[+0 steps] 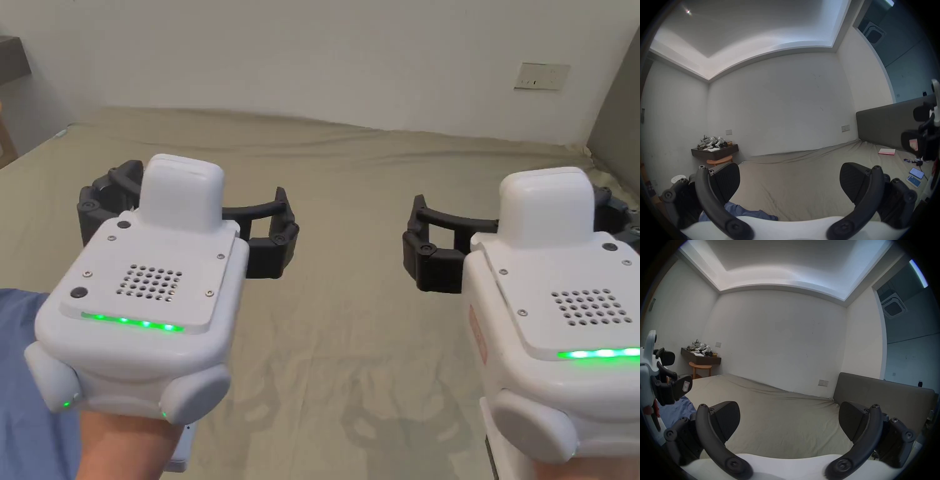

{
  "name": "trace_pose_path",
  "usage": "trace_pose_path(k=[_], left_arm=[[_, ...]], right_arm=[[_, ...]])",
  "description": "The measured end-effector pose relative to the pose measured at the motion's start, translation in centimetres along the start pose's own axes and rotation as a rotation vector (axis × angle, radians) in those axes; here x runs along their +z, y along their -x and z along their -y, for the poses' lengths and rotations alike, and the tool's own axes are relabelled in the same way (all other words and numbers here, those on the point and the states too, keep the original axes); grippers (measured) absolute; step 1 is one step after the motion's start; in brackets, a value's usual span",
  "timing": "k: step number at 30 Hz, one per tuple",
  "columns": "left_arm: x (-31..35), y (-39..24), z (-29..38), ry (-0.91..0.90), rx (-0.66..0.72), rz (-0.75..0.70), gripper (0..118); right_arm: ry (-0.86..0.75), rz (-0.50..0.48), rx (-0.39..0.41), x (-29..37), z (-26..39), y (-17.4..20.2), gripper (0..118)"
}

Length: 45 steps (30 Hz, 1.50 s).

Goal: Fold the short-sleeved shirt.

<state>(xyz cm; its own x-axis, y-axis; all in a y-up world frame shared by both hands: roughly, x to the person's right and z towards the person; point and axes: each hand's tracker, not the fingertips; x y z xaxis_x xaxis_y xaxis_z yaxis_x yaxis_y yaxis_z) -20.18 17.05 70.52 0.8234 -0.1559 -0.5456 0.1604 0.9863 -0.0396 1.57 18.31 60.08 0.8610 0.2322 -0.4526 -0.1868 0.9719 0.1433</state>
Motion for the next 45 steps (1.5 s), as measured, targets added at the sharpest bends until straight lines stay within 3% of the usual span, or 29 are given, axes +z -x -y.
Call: trace_pose_path(k=[13,14,15,16,17,18,19,22,25,32,37,41,45], left_arm=[[-0.4,-1.2,0.3,0.043,-0.025,0.025,116],[-0.4,-1.2,0.3,0.044,-0.014,0.033,109],[-0.4,-1.2,0.4,0.04,-0.001,0.04,84],[-0.4,-1.3,0.4,0.035,0.001,0.036,56],[-0.5,-1.4,0.5,0.031,-0.002,0.031,24],[-0.7,-1.6,0.5,0.031,-0.007,0.029,1],[-0.6,-1.6,0.5,0.03,-0.01,0.033,0],[-0.7,-1.3,0.6,0.069,0.086,0.169,0],[-1.0,-1.8,0.7,0.058,0.024,0.118,0],[-0.5,-1.0,-0.1,0.054,0.034,0.062,0],[0.5,1.1,-0.3,0.048,0.005,-0.006,0],[2.3,3.9,-0.2,0.072,0.009,-0.112,0],[4.3,7.8,-0.1,0.085,-0.003,-0.221,0]], right_arm=[[0.077,-0.032,0.004,-0.8,0.6,-0.1,117],[0.082,-0.046,-0.003,-0.8,0.6,-0.1,110],[0.08,-0.05,-0.008,-0.7,0.6,-0.1,74],[0.074,-0.048,-0.009,-0.7,0.5,-0.1,28],[0.069,-0.026,-0.002,-0.7,0.5,-0.1,1],[0.067,0.007,0.006,-0.8,0.7,-0.2,1],[0.056,0.002,-0.005,-0.8,0.6,-0.3,1],[0.079,-0.055,-0.074,-1.0,0.4,-1.1,1],[0.076,-0.031,-0.049,-1.0,0.6,-1.3,1],[0.105,-0.053,-0.051,-2.1,0.6,-1.2,1],[0.085,-0.123,-0.033,-2.1,0.3,0.9,1],[0.085,-0.267,-0.086,-2.4,-0.4,3.8,1],[0.042,-0.346,-0.037,-2.1,-1.2,8.0,1]])
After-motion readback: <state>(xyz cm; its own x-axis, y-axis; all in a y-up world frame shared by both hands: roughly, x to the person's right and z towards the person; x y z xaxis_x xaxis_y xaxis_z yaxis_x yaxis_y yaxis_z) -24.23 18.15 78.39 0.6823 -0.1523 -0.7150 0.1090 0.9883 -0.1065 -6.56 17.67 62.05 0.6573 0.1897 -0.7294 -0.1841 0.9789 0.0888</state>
